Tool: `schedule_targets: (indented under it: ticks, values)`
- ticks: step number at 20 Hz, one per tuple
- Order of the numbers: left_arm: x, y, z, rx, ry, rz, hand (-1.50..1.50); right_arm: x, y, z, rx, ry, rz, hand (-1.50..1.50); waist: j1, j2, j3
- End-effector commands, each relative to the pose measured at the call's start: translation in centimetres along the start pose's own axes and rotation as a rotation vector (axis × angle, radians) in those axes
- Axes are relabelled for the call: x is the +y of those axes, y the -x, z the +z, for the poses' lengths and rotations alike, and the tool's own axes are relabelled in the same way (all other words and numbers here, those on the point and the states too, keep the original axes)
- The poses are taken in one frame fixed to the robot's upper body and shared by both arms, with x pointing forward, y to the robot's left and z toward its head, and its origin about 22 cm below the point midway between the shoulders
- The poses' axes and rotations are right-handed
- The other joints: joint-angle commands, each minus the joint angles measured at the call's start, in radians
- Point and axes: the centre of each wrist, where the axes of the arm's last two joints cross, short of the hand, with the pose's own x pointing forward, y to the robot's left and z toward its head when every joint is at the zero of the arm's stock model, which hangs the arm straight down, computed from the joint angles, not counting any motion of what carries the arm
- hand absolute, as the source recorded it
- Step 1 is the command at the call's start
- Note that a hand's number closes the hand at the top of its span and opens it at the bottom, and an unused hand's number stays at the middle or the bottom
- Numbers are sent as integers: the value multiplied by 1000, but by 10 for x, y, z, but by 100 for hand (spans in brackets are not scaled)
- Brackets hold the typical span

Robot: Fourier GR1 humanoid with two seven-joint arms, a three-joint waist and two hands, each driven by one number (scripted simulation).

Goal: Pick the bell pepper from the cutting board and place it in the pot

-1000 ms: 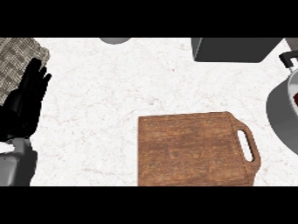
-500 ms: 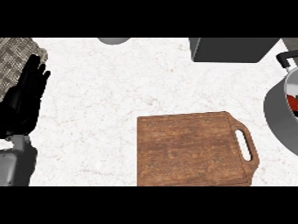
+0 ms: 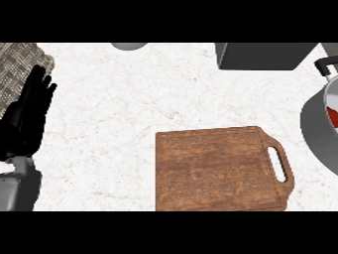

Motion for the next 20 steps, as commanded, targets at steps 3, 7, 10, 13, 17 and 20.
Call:
schedule_targets:
  ticks: [3, 7, 10, 13, 17, 20]
  values:
    - [3, -1, -13, 16, 2, -9, 0, -51, -6, 9, -4, 18, -81, -150, -8, -1, 0]
    - [13, -2, -13, -12, -7, -4, 0, -91, -2, 33, 2, -6, -91, -150, -1, 3, 2]
    - [-7, -3, -15, -5, 10, 2, 0, -111, 3, 53, -3, 3, -95, -150, -1, 7, 4]
    - [0, 6, -1, 11, 30, 4, 0, -133, -13, 53, -6, -16, -86, -150, 8, 5, 5]
    - [9, -2, -4, -9, 11, -2, 0, -144, -13, 62, 7, -21, -69, -150, 5, 4, 5]
    - [4, 5, 10, -20, 15, 8, 0, -138, -7, 65, 15, -33, -71, -150, 12, 3, 5]
